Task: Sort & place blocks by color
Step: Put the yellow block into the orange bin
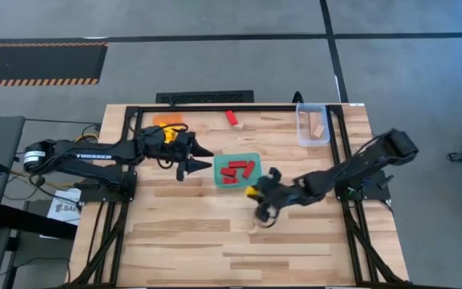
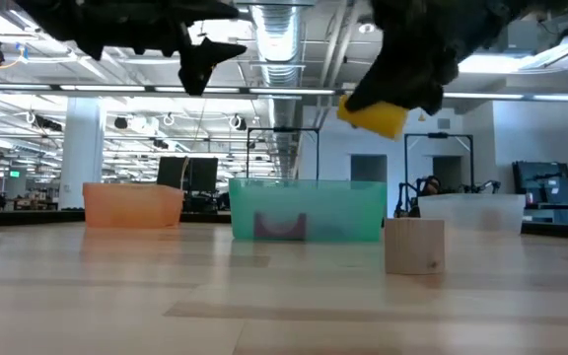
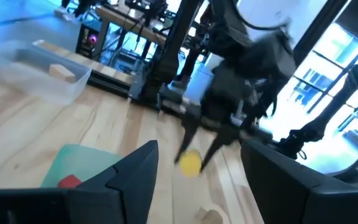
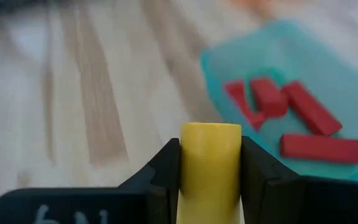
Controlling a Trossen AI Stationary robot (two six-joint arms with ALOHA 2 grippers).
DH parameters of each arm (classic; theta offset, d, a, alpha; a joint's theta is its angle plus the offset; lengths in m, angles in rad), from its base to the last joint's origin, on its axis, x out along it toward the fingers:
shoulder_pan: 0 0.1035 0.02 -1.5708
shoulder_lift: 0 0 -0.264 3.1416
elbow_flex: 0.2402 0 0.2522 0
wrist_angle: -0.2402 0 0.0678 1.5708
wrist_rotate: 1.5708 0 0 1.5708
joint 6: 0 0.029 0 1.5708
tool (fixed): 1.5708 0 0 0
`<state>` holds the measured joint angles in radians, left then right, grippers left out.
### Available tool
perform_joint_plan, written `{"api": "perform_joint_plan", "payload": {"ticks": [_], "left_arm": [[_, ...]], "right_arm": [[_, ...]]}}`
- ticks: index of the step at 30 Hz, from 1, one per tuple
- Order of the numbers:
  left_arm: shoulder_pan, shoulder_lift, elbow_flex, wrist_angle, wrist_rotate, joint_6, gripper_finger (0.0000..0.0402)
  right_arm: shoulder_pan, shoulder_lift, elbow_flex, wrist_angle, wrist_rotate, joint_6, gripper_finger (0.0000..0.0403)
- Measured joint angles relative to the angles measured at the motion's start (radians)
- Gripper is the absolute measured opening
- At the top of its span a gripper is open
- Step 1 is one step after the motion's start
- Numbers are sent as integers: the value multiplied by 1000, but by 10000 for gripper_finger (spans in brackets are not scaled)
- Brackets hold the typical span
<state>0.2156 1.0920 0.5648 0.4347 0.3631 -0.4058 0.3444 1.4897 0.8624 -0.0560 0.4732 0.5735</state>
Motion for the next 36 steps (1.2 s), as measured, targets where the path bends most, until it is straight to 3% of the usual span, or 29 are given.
{"api": "perform_joint_plan", "payload": {"ticks": [4,9,13,16,20,27,33,36], "left_arm": [[-16,56,0,66,0,-6,217],[-41,117,0,145,-34,10,217],[-49,185,0,247,-55,-142,217],[-49,259,0,341,6,-252,217],[-71,354,0,509,48,-326,217],[-133,456,1,661,-34,-358,217],[-183,499,61,694,-142,-244,219],[-194,499,97,663,-150,-185,230]], "right_arm": [[2,-117,-186,402,125,39,110],[-11,-138,-293,811,263,13,110],[-28,-102,-298,1013,252,-89,110],[-39,-76,-298,1168,203,-137,110],[-55,-48,-298,1257,182,-136,110],[-65,28,-278,1330,158,-103,110],[-66,99,-219,1333,141,-103,110],[-66,133,-188,1331,150,-103,110]]}}
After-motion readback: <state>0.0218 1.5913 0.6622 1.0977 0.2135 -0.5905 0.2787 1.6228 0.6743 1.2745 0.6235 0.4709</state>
